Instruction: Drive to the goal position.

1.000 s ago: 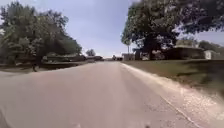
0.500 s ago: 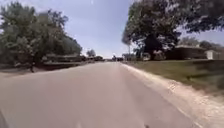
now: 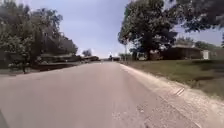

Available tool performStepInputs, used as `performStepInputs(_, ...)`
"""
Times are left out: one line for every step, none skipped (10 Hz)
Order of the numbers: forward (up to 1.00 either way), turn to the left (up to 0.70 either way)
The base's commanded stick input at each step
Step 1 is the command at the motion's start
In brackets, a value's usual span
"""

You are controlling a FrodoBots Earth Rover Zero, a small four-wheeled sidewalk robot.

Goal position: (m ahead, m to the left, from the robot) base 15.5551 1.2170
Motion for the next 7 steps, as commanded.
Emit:
performStepInputs(0.7,0.0)
performStepInputs(0.7,0.0)
performStepInputs(0.7,0.0)
performStepInputs(0.7,0.0)
performStepInputs(0.7,0.0)
performStepInputs(0.7,0.0)
performStepInputs(0.7,0.0)
